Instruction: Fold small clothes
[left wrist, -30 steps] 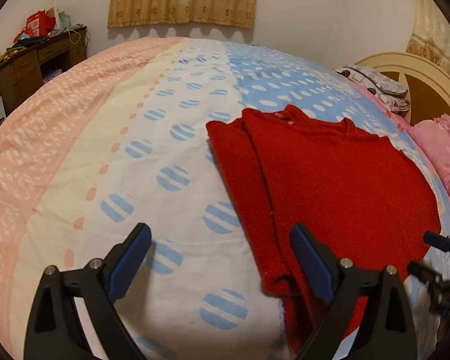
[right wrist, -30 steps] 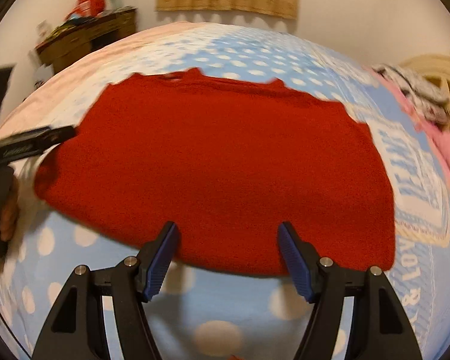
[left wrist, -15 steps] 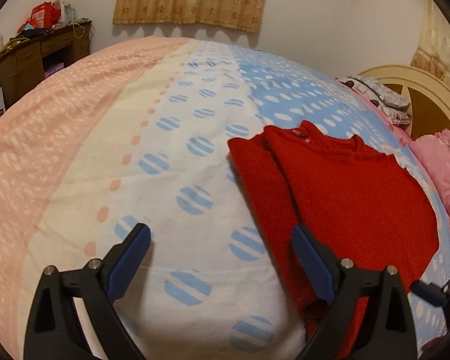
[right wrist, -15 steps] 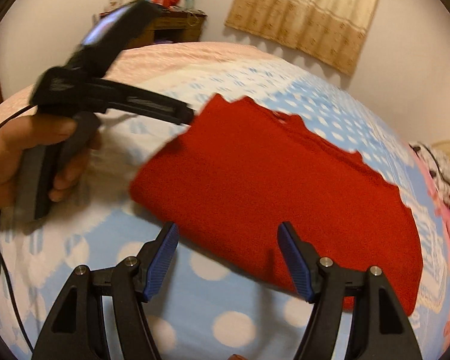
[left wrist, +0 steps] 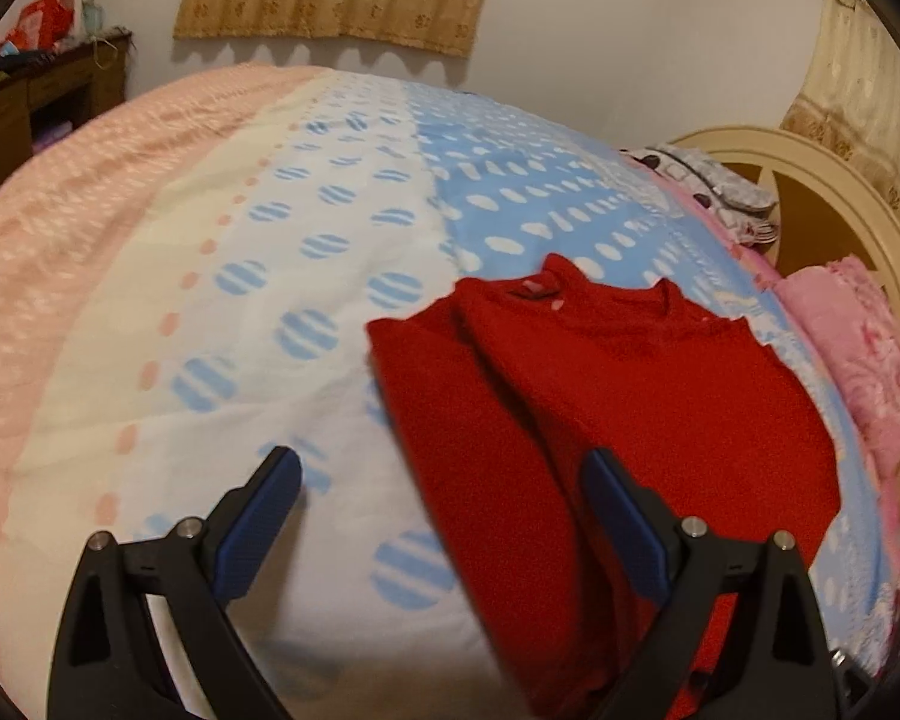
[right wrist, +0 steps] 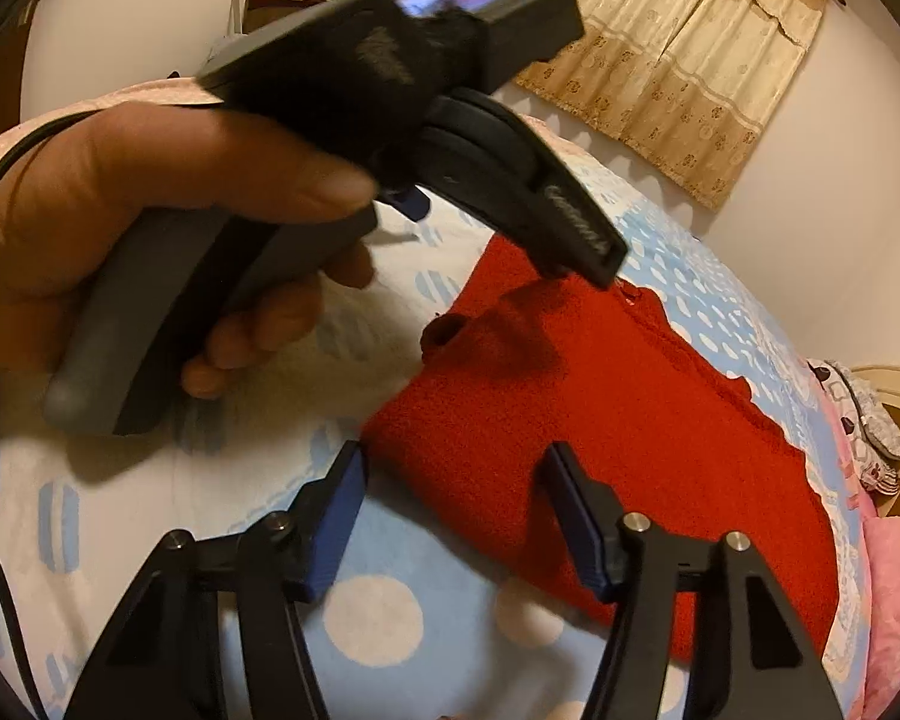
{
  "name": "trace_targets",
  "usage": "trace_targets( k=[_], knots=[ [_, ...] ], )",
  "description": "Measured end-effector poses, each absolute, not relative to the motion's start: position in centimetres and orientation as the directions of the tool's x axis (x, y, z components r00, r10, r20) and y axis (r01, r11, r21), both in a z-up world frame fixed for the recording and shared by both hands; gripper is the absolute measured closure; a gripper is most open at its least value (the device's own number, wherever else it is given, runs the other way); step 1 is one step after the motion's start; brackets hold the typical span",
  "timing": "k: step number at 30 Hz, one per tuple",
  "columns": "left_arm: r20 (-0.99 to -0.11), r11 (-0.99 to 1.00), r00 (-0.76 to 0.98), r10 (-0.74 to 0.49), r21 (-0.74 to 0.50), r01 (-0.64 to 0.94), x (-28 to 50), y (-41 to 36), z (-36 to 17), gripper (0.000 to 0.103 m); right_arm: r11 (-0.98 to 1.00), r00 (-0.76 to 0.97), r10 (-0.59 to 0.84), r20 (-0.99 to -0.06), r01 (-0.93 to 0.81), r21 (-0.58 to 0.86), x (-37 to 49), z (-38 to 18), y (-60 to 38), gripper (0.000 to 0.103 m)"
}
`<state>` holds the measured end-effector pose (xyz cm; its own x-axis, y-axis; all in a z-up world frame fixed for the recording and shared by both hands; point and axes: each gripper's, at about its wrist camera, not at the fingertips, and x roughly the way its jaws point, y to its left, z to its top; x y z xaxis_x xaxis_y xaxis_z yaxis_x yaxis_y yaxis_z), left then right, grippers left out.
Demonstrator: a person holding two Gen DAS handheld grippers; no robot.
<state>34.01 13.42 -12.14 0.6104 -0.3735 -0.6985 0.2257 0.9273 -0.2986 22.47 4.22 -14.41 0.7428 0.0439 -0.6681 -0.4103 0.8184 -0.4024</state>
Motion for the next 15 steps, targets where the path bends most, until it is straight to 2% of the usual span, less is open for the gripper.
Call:
trace_targets(
  k=[3, 11, 15],
  knots=[
    [-0.675, 0.903, 0.602, -0.427, -0.355, 0.242, 34.4, 13.4, -12.0, 0.011, 0.813, 0.744, 0.036, -0.667, -0.409, -0.413, 22.9, -14.5, 4.7, 0.048],
    [-0.578, 0.842, 0.643, -0.503, -0.494, 0.215, 33.5, 15.9, -11.6, 0.011, 0.823, 0.745, 0.044, -0.665, -0.405, -0.399, 23.0, -14.7, 4.4, 0.048],
    [-0.612, 0.857, 0.616, -0.496, -0.461, 0.232, 34.3, 14.6, -11.9, 0.011, 0.821, 0.750, 0.039, -0.661, -0.401, -0.406, 22.9, -14.7, 4.4, 0.048]
  ],
)
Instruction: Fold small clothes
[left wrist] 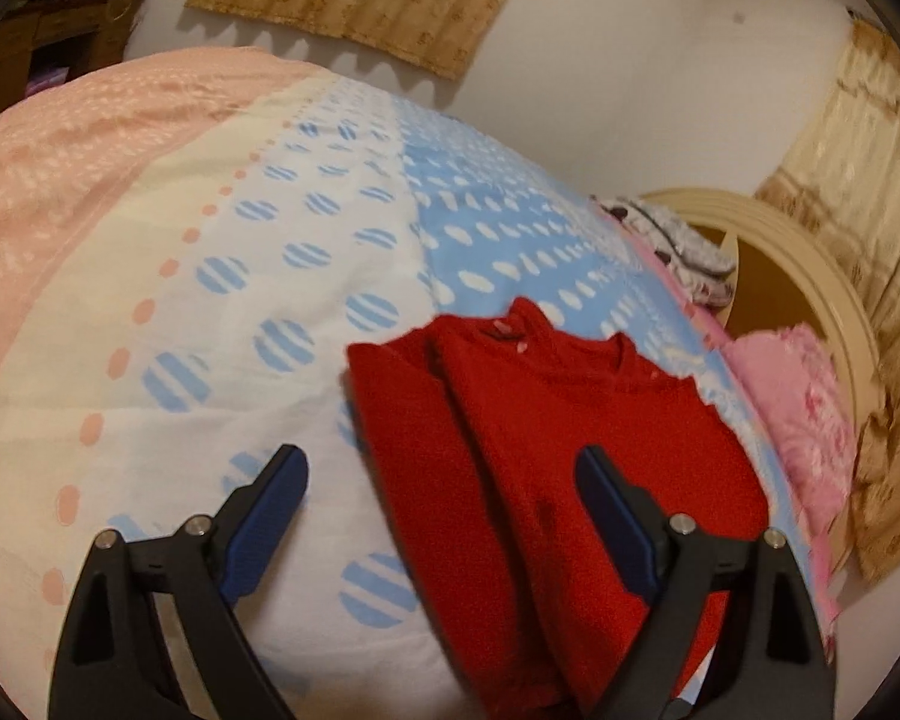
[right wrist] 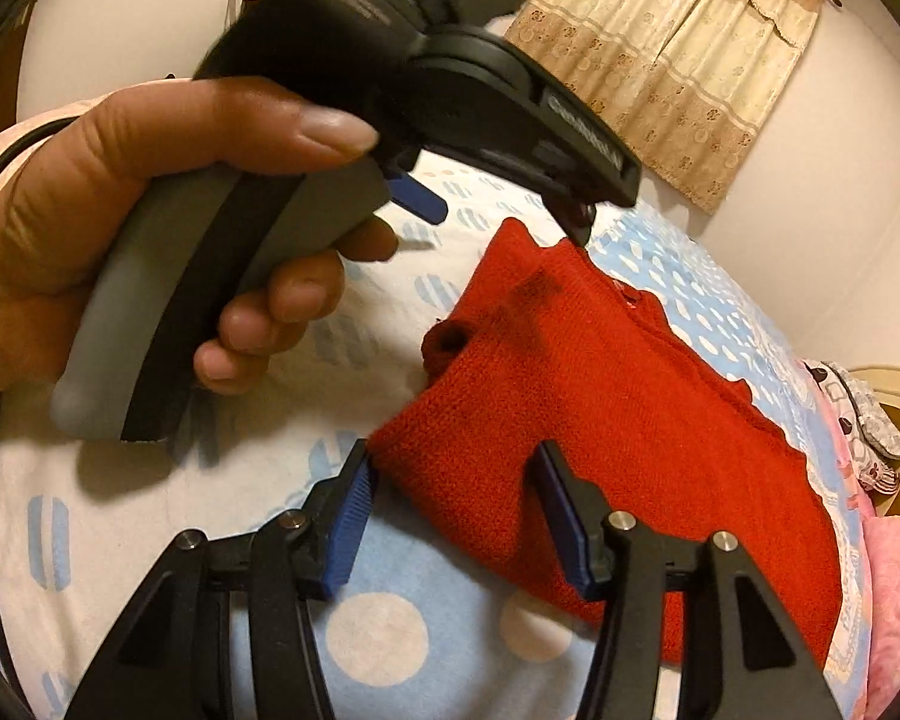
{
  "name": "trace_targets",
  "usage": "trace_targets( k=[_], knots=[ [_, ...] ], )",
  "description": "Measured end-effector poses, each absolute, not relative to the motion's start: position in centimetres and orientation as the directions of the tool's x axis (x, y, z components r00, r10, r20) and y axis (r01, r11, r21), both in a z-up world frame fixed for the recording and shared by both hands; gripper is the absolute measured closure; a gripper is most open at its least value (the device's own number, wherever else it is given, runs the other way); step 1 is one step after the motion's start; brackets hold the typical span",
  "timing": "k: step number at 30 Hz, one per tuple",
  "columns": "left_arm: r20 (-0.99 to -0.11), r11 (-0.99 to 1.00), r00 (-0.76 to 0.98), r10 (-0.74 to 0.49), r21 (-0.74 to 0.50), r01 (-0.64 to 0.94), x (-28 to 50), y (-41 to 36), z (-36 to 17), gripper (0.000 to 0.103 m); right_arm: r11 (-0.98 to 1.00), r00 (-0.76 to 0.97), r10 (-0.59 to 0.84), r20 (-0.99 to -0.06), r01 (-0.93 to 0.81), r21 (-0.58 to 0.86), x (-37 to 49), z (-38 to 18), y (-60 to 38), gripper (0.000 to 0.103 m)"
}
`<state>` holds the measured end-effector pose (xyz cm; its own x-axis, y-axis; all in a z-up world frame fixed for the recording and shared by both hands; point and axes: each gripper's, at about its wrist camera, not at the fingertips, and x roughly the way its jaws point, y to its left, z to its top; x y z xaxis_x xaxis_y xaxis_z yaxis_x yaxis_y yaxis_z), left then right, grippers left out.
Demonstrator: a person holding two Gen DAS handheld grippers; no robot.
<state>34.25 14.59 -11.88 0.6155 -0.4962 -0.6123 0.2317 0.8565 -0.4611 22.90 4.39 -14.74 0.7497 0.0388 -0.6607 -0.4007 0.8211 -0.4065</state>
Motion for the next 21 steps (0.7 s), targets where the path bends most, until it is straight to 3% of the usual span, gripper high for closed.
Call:
trace_targets(
  k=[3, 6, 14, 15, 16, 17, 18, 21],
  knots=[
    [-0.659, 0.887, 0.595, -0.460, -0.379, 0.265, 34.7, 12.7, -12.1, 0.014, 0.821, 0.751, 0.036, -0.659, -0.398, -0.409, 22.8, -14.8, 4.6, 0.048],
    [-0.687, 0.886, 0.560, -0.463, -0.376, 0.271, 35.4, 12.0, -12.7, 0.022, 0.821, 0.750, 0.035, -0.660, -0.398, -0.409, 22.8, -14.8, 4.7, 0.048],
    [-0.611, 0.793, 0.520, -0.597, -0.547, 0.269, 36.0, 13.5, -13.8, 0.048, 0.823, 0.744, 0.042, -0.667, -0.404, -0.399, 23.2, -14.7, 4.5, 0.052],
    [-0.613, 0.793, 0.516, -0.598, -0.544, 0.274, 36.1, 13.2, -13.8, 0.051, 0.822, 0.743, 0.044, -0.668, -0.407, -0.398, 23.3, -14.6, 4.5, 0.054],
    [-0.617, 0.793, 0.507, -0.601, -0.540, 0.282, 36.1, 13.0, -13.8, 0.061, 0.821, 0.741, 0.047, -0.670, -0.411, -0.396, 23.2, -14.6, 4.5, 0.062],
    [-0.616, 0.787, 0.497, -0.611, -0.542, 0.296, 36.1, 12.7, -13.8, 0.070, 0.821, 0.738, 0.047, -0.673, -0.412, -0.395, 23.3, -14.6, 4.5, 0.080],
    [-0.617, 0.785, 0.493, -0.614, -0.543, 0.298, 36.1, 12.6, -13.7, 0.076, 0.824, 0.736, 0.043, -0.675, -0.409, -0.393, 23.4, -14.6, 4.4, 0.088],
    [-0.596, 0.769, 0.500, -0.629, -0.570, 0.289, 36.1, 13.1, -13.3, 0.088, 0.846, 0.725, 0.080, -0.684, -0.412, -0.338, 23.5, -13.8, 3.6, 0.093]
  ],
)
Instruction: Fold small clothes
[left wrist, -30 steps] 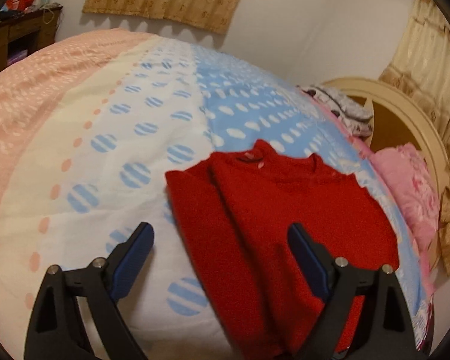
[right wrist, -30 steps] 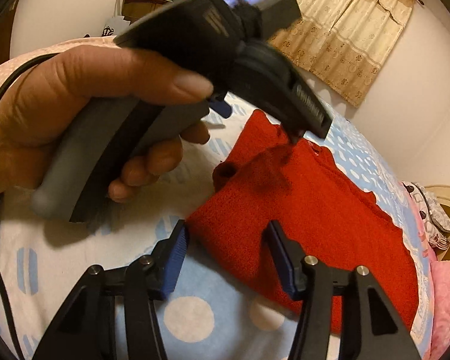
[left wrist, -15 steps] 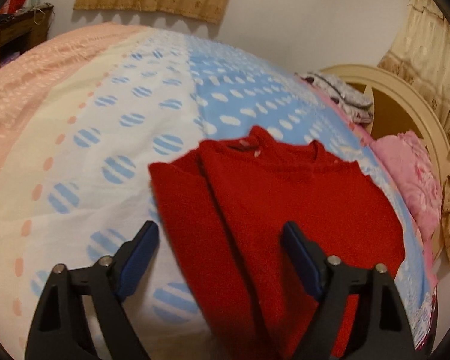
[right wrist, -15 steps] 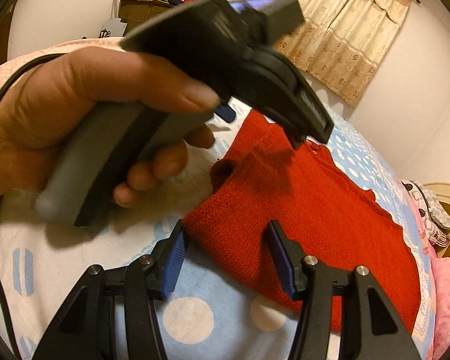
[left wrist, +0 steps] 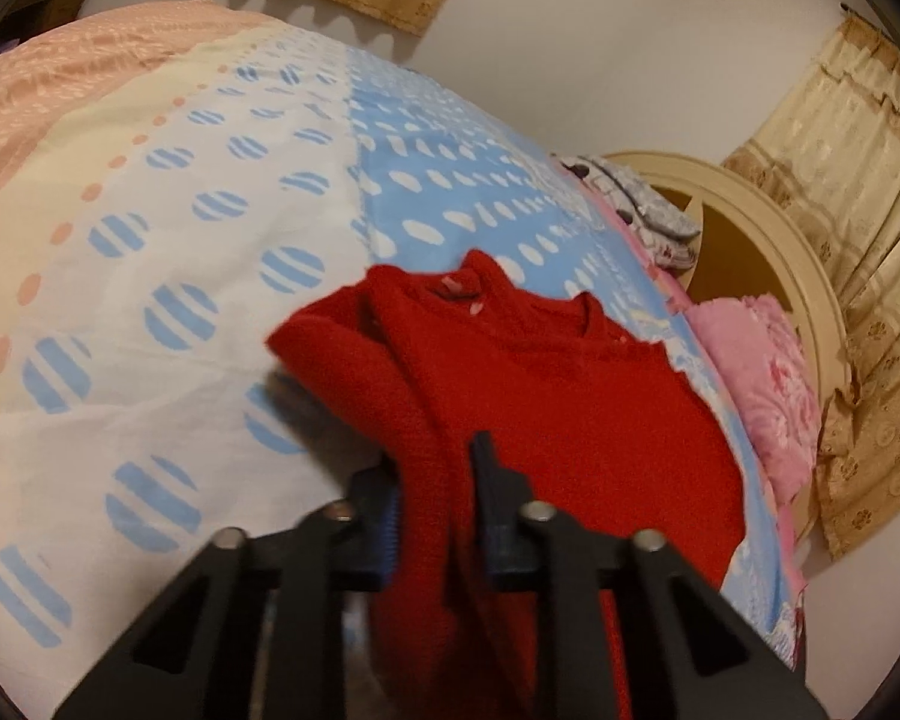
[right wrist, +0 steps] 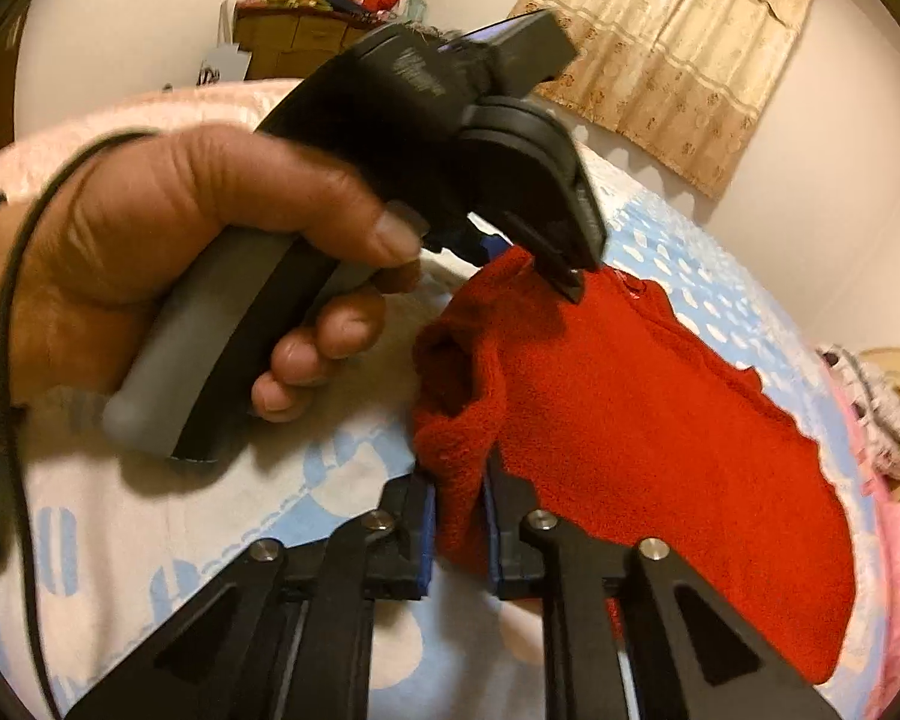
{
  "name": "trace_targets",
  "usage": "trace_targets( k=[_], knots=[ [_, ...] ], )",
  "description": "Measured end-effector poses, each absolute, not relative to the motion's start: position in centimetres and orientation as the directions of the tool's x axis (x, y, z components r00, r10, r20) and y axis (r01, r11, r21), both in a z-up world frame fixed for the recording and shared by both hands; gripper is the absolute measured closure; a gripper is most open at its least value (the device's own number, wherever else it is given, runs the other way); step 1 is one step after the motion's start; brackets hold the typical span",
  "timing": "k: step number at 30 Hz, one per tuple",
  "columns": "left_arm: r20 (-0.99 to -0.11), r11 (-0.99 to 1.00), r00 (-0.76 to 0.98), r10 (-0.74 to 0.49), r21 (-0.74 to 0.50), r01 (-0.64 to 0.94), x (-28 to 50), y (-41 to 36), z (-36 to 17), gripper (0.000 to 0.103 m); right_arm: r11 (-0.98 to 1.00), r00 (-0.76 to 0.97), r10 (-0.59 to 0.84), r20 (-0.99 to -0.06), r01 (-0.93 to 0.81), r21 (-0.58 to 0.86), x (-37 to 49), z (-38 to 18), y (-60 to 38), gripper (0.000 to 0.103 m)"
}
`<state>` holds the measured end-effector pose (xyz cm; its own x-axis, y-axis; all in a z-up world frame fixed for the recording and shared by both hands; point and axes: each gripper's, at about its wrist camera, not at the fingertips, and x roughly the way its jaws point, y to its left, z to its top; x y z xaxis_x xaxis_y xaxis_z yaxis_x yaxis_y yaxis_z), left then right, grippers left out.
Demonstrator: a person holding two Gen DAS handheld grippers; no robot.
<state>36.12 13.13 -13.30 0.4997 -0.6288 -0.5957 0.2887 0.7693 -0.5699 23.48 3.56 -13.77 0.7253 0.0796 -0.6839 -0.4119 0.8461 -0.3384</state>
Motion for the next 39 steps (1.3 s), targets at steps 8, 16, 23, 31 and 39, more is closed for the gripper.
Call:
trace_targets(
  k=[8, 16, 23, 31, 39],
  knots=[
    [-0.533, 0.694, 0.486, -0.692, -0.676, 0.247, 36.6, 12.8, -11.9, 0.090, 0.899, 0.737, 0.185, -0.650, -0.394, -0.190, 22.8, -10.4, 0.0, 0.095],
    [-0.470, 0.640, 0.486, -0.737, -0.718, 0.276, 36.9, 9.6, -9.0, 0.090, 0.940, 0.757, 0.213, -0.618, -0.332, -0.082, 22.9, -7.9, -5.6, 0.095],
    [-0.467, 0.642, 0.481, -0.742, -0.703, 0.306, 37.3, 5.6, -7.6, 0.090, 0.961, 0.785, 0.206, -0.585, -0.276, -0.032, 22.0, -6.9, -9.2, 0.096],
    [-0.447, 0.618, 0.460, -0.767, -0.705, 0.347, 37.5, 1.0, -6.9, 0.090, 0.972, 0.801, 0.215, -0.559, -0.230, 0.044, 20.6, -6.1, -13.6, 0.096],
    [-0.464, 0.615, 0.416, -0.782, -0.684, 0.393, 38.3, -4.4, -6.8, 0.090, 0.982, 0.813, 0.190, -0.551, -0.158, 0.104, 20.0, -5.7, -19.0, 0.096]
  ],
)
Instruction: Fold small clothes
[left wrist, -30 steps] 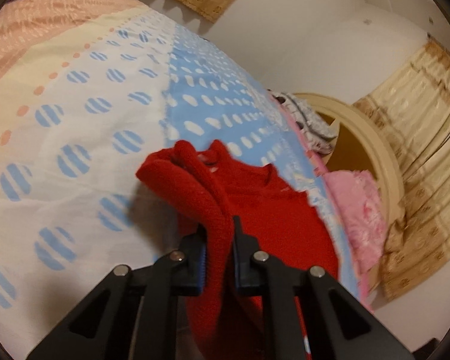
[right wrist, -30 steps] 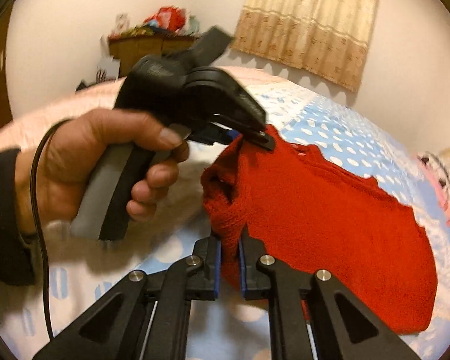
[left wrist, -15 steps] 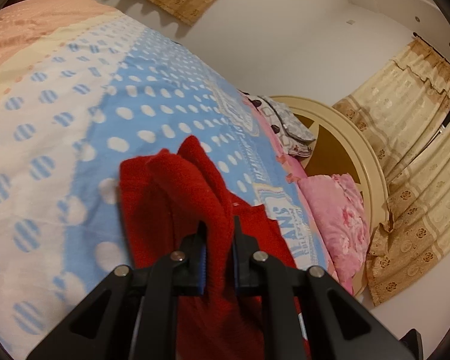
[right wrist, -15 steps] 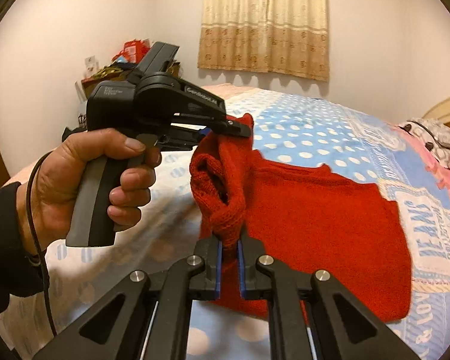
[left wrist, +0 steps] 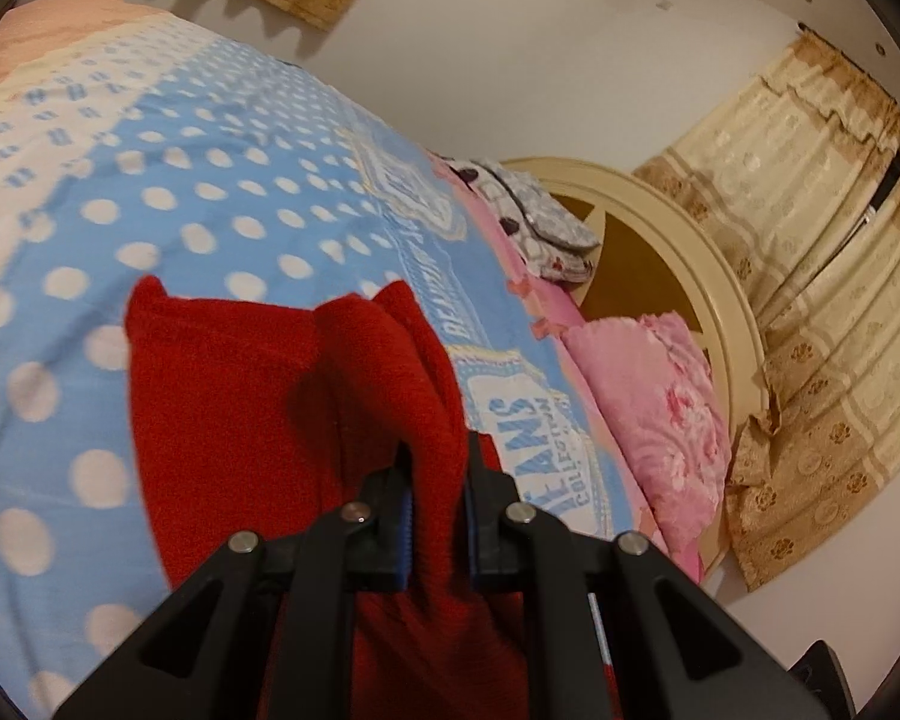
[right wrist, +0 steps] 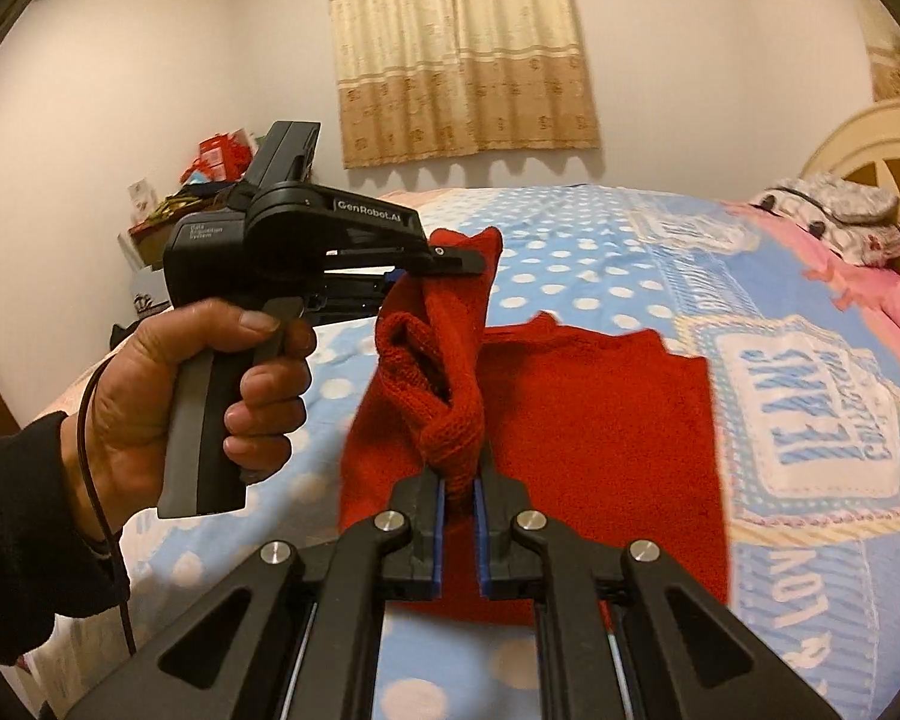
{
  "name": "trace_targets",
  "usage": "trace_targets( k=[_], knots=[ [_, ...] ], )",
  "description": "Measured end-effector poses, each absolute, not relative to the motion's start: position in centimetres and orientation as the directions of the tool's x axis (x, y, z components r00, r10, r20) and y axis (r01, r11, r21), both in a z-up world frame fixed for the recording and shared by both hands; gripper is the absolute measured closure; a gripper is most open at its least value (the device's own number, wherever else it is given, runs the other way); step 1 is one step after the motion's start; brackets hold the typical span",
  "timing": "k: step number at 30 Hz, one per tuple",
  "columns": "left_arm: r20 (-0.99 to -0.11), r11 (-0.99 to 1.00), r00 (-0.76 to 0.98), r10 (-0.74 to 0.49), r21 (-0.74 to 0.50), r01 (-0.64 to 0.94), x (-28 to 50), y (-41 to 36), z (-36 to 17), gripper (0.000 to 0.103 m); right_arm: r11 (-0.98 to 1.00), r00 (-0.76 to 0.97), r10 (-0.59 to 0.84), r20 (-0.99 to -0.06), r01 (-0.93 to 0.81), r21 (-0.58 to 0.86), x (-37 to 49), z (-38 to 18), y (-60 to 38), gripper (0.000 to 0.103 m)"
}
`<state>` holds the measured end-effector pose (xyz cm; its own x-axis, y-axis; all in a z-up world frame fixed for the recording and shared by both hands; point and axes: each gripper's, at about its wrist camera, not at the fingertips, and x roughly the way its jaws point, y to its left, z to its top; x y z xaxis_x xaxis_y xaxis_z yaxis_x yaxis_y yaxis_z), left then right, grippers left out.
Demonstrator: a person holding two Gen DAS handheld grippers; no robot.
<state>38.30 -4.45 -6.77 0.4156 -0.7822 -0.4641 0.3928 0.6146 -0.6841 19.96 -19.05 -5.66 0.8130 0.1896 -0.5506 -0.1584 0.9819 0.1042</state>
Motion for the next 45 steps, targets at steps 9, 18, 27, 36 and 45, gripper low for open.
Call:
trace_targets(
  k=[9, 18, 27, 36, 45],
  knots=[
    [-0.500, 0.617, 0.362, -0.786, -0.672, 0.410, 38.5, -9.9, -7.8, 0.090, 0.987, 0.808, 0.145, -0.570, -0.079, 0.138, 19.7, -6.5, -24.0, 0.096],
    [-0.561, 0.664, 0.359, -0.746, -0.588, 0.461, 38.6, -13.8, -7.5, 0.090, 0.982, 0.796, 0.134, -0.591, -0.026, 0.188, 19.0, -7.9, -27.4, 0.096],
    [-0.616, 0.701, 0.365, -0.698, -0.483, 0.525, 37.5, -17.3, -8.4, 0.089, 0.962, 0.757, 0.166, -0.632, 0.018, 0.274, 18.9, -10.5, -29.7, 0.096],
    [-0.573, 0.722, 0.475, -0.668, -0.342, 0.602, 33.4, -15.2, -5.2, 0.031, 0.952, 0.735, 0.167, -0.657, 0.054, 0.303, 18.7, -11.8, -30.7, 0.096],
    [-0.616, 0.851, 0.631, -0.471, -0.127, 0.510, 27.6, -7.5, -8.8, 0.025, 0.928, 0.787, 0.123, -0.605, 0.125, 0.351, 18.3, -9.3, -33.6, 0.031]
  ],
)
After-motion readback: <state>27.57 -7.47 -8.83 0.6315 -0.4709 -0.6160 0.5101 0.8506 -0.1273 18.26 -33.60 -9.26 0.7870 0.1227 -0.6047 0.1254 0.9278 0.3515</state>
